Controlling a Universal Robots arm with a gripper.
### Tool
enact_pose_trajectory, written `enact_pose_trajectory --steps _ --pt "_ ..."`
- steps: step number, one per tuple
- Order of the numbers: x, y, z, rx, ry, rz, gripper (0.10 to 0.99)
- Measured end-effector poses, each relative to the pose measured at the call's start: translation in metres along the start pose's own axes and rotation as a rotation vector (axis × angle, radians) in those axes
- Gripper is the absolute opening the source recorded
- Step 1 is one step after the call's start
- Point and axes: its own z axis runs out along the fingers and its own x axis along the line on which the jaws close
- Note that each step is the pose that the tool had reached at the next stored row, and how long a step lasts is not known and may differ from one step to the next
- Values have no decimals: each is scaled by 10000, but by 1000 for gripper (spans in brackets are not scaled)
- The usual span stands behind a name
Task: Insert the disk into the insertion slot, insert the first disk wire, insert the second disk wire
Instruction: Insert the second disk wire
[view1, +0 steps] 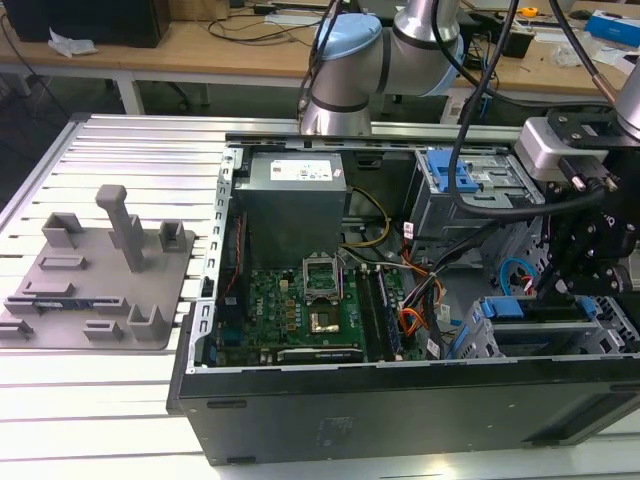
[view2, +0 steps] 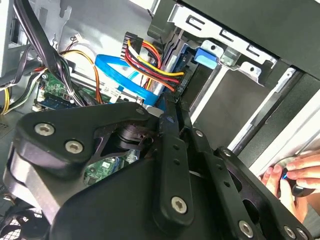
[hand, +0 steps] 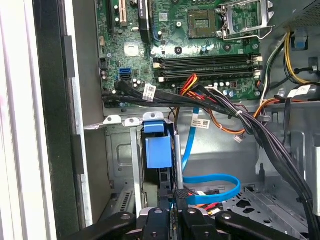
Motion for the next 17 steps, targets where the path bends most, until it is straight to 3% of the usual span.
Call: enact_pose_trajectory --steps 17 --pt "-2 -24 68 -33 4 0 161"
